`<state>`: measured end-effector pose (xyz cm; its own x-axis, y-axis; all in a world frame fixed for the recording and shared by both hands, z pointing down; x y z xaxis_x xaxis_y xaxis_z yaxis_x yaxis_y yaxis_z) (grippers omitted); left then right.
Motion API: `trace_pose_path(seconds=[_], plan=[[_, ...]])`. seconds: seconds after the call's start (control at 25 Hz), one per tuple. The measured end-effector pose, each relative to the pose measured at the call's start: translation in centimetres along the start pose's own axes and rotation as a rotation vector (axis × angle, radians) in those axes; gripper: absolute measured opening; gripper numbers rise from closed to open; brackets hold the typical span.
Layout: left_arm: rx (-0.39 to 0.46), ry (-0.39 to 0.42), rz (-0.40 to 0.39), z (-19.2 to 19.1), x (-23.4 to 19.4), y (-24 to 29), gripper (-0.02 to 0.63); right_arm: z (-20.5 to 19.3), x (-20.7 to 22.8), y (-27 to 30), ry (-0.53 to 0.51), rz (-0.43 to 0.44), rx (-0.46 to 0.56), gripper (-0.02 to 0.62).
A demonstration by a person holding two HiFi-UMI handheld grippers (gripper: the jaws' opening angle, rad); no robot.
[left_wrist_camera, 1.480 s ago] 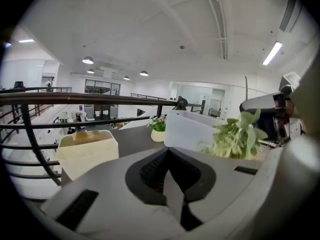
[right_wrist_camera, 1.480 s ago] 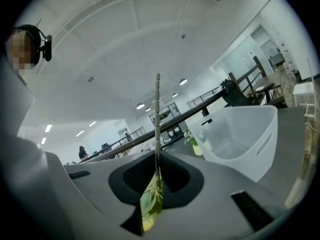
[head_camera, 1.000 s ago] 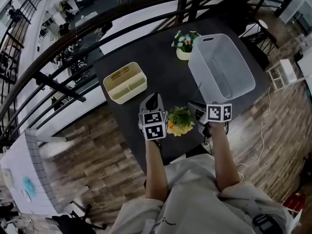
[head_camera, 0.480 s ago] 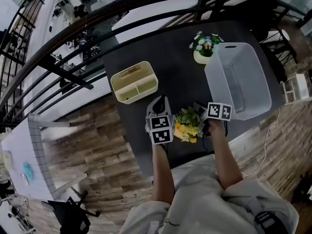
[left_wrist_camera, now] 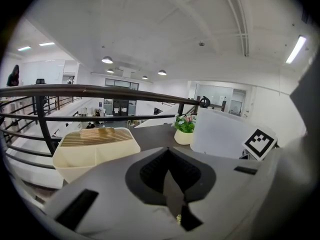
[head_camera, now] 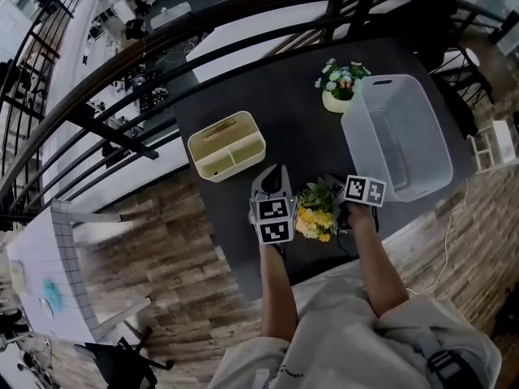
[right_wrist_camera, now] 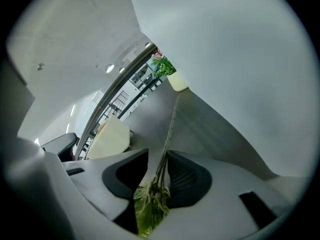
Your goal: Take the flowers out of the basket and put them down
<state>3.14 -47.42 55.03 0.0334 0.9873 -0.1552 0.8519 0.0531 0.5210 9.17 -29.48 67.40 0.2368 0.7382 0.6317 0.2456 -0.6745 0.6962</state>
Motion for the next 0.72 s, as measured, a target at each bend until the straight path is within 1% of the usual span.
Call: trace_pose_path(seconds=[0.04,0.16,0.28,0.32,0.48,0.56,0.72], plan=[[0.005,0.004,-0.003,0.0,0.1,-0.2,0.020,-0.1,-0.2,-0.2,-0.003,-0.002,0.007,0.155],[0.009,0.020,-0.019,0.3,0.5,-1.3,0.020,-0.2,-0.8,-1.4,-0.010,-0.007,0.052,0.156],[0.008,0.049,-0.046,0.5,1.4,-3.2,0.020,-0.4,-1.8,-3.6,-0.013,0.009,0.140,0.196],[0.013,0.067,-0.056,0.7,1.6,-3.9,0.020,-0.5,-2.3,-4.3,-0.014,0.018,0.172,0.196],[0.025,0.138,-0.091,1.0,2.3,-6.1,0.020,-1.2,-4.5,-7.2,-0.016,0.063,0.297,0.200],[0.035,0.165,-0.103,1.0,3.0,-7.0,0.020,-1.8,-5.4,-9.2,-0.013,0.102,0.371,0.212],[0.090,0.194,-0.107,0.9,4.8,-9.5,0.020,-3.8,-7.1,-13.9,-0.022,0.178,0.509,0.212]])
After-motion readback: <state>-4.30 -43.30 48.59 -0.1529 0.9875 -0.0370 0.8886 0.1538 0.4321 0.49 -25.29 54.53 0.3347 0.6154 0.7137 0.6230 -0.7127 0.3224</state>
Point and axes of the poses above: the fingertips, and each gripper's own axes: y forward along the fingers, x to its right, z out of its top, the point moved 4 cm from there along -y, backward along the fingers, and after that the axes turned 5 degrees about -x, right-handed, at the moved point
